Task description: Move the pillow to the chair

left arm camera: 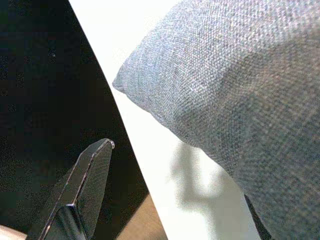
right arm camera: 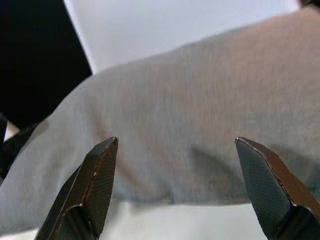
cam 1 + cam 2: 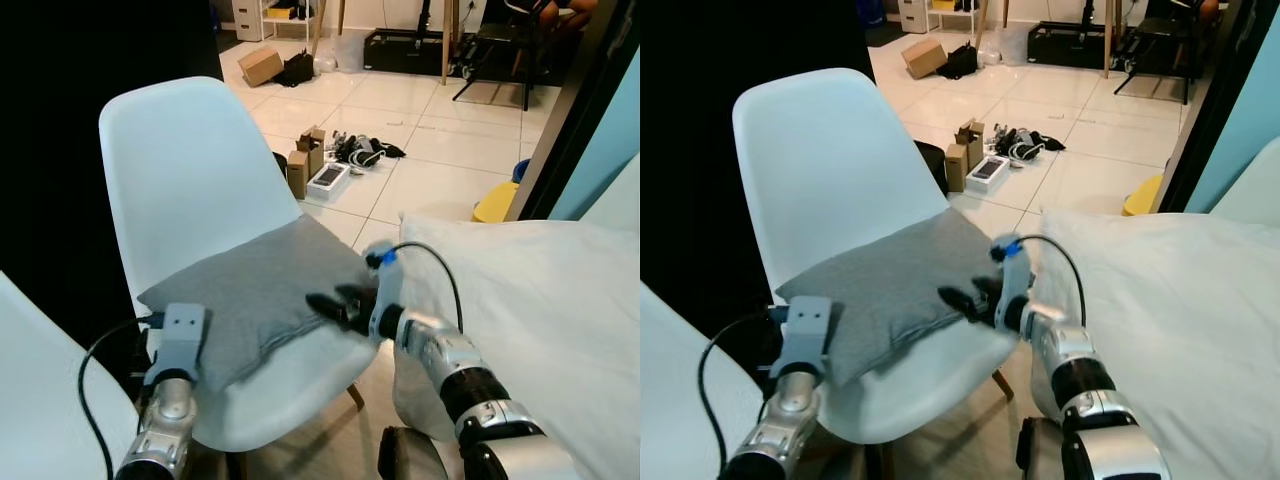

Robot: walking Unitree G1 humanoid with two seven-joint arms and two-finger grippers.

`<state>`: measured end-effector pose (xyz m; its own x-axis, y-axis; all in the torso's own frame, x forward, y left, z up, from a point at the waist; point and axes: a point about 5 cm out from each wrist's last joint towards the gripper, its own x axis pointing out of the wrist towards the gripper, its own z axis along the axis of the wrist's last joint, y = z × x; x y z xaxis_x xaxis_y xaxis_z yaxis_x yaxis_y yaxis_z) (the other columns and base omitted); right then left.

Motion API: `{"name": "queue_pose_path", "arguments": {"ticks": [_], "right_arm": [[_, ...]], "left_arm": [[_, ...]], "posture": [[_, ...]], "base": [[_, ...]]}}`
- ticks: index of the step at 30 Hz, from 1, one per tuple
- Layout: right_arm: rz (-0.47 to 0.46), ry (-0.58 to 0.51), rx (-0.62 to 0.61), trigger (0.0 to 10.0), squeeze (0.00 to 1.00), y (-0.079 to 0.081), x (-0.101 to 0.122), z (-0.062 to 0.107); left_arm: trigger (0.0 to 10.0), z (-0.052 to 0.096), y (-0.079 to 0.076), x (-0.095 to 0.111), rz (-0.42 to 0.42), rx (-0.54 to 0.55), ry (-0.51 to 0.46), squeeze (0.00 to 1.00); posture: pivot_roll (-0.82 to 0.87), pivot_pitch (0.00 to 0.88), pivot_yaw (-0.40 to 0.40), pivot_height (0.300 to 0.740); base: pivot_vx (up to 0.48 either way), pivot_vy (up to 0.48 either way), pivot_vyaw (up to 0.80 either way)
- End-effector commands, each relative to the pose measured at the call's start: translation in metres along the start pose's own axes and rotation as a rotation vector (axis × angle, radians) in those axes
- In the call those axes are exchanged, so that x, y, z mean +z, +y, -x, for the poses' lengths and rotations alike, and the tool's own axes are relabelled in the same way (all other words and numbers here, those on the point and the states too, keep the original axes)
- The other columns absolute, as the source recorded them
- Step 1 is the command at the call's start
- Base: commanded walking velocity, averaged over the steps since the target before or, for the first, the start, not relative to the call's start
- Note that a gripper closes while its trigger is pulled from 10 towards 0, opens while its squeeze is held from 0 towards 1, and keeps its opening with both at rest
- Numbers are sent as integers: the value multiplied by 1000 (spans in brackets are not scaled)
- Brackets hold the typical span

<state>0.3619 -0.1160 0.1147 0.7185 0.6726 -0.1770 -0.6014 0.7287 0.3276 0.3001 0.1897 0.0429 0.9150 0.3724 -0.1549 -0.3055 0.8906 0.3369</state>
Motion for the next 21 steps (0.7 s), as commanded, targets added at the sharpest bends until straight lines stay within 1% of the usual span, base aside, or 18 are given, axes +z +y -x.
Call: {"name": "queue_pose_path", "arguments": {"ticks": [1, 3, 5, 7, 9, 10, 11, 12, 14, 15, 16, 17, 18, 19, 20, 21], "right_arm": [[-19, -20, -18, 10000, 0, 0, 0, -1], [-33, -42, -50, 10000, 0, -2, 3, -2], [-21, -48, -65, 10000, 0, -3, 3, -2], [-30, -53, -74, 10000, 0, -3, 3, -2], [-36, -12, -107, 10000, 0, -5, -4, -3], [-36, -12, -107, 10000, 0, -5, -4, -3], [-35, 9, -123, 10000, 0, -6, -7, -3], [-29, 50, -154, 10000, 0, -9, -13, -2], [-29, 50, -154, 10000, 0, -9, -13, -2], [-40, 81, -190, 10000, 0, -11, -20, 0], [-40, 81, -190, 10000, 0, -11, -20, 0], [-49, 88, -200, 10000, 0, -12, -22, 0], [-51, 98, -210, 10000, 0, -13, -23, 0], [-51, 98, -210, 10000, 0, -13, -23, 0], [-55, 103, -213, 10000, 0, -13, -24, 0], [-56, 106, -214, 10000, 0, -13, -25, 0]], "left_arm": [[10000, 3, -4, -2, -10, -11, 20, 0], [10000, 5, -7, -6, 13, -19, 71, 0], [10000, 10, -4, -5, 6, 0, 82, 0], [10000, 13, -1, -5, 16, 18, 108, 0], [10000, 13, 12, -3, 17, 66, 125, 0], [10000, 13, 12, -3, 17, 66, 125, 0], [10000, 13, 17, -2, 12, 85, 128, 0], [10000, 11, 29, 3, -39, 116, 114, 0], [10000, 11, 29, 3, -39, 116, 114, 0], [10000, 5, 41, 8, -174, 106, 70, 0], [10000, 5, 41, 8, -174, 106, 70, 0], [10000, 4, 45, 10, -232, 101, 55, 0], [10000, 1, 50, 11, -309, 93, 46, 0], [10000, 1, 50, 11, -309, 93, 46, 0], [10000, -1, 53, 13, -435, 57, 35, 0], [10000, -3, 56, 14, -518, 33, 32, 0]], "posture": [[-15, 54, 23, 600], [-15, 57, 27, 610], [-15, 57, 27, 620], [-11, 59, 27, 629], [-9, 63, 29, 639], [-9, 63, 29, 639], [-7, 64, 28, 644], [-5, 66, 29, 654], [-5, 66, 29, 654], [3, 68, 27, 664], [3, 68, 27, 664], [3, 68, 27, 669], [3, 68, 27, 674], [3, 68, 27, 674], [2, 70, 31, 679], [2, 70, 31, 684]], "base": [[0, 0, 0], [0, 0, 0], [0, 0, 0], [0, 0, 0], [0, 0, 0], [0, 0, 0], [0, 0, 0], [0, 0, 0], [0, 0, 0], [0, 0, 0], [0, 0, 0], [0, 0, 0], [0, 0, 0], [0, 0, 0], [0, 0, 0], [0, 0, 0]]}}
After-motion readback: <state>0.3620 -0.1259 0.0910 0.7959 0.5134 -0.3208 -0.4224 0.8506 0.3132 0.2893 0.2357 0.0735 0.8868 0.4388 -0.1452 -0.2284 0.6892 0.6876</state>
